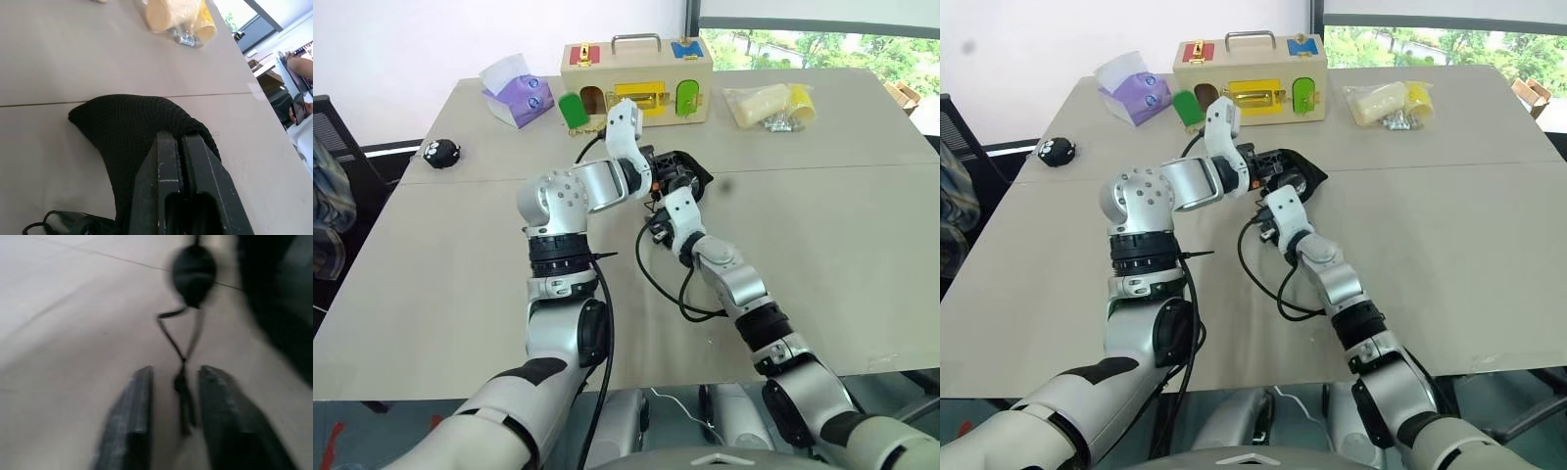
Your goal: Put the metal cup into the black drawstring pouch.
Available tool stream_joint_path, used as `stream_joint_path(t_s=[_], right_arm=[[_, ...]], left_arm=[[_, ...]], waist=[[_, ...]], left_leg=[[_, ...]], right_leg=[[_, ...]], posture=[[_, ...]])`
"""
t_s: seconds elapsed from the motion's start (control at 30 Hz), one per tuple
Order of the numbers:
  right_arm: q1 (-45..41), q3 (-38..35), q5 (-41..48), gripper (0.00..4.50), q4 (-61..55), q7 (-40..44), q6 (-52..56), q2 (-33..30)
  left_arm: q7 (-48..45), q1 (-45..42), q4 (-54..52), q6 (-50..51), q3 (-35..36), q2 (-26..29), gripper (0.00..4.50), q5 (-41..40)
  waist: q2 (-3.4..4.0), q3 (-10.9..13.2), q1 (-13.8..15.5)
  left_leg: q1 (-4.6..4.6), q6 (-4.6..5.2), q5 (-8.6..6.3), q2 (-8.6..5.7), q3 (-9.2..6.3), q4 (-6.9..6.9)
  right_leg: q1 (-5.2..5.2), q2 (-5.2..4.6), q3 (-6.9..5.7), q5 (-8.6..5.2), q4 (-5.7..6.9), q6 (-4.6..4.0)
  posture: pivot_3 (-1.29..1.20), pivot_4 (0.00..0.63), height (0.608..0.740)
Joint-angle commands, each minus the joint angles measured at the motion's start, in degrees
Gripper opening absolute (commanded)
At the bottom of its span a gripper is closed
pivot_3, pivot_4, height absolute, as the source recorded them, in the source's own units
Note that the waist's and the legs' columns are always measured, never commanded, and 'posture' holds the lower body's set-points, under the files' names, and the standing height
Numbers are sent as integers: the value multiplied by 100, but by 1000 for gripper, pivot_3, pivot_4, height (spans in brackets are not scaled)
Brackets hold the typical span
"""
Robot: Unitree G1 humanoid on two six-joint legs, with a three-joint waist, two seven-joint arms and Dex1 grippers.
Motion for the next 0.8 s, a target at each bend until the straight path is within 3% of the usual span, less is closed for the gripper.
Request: stream_joint_path(t_s=[0.03, 0.53, 0.8], right_arm=[[340, -84, -96, 76, -620, -122, 251, -98], [1362, -424, 170, 76, -4111, 267, 1976, -1186], [688, -900, 267, 76, -4776, 304, 2419, -1726]], left_arm=[[39, -5, -327, -126, 42, 19, 0, -113], [257, 3, -233, -171, 169, -31, 0, -124], [-124, -49, -61, -948, 777, -430, 0, -900]], waist=[[-1, -1, 7], [-2, -1, 7], [-3, -1, 30]], left_leg=[[0, 0, 0, 0, -1, 0], [-2, 0, 0, 2, -2, 0], [-3, 0, 0, -2, 0, 1]], right_leg=[[1, 0, -1, 0, 0, 0], [-1, 2, -2, 0, 1, 0], [0, -1, -2, 0, -1, 0]], posture=[[0, 150, 710], [0, 150, 710], [0, 150, 710]])
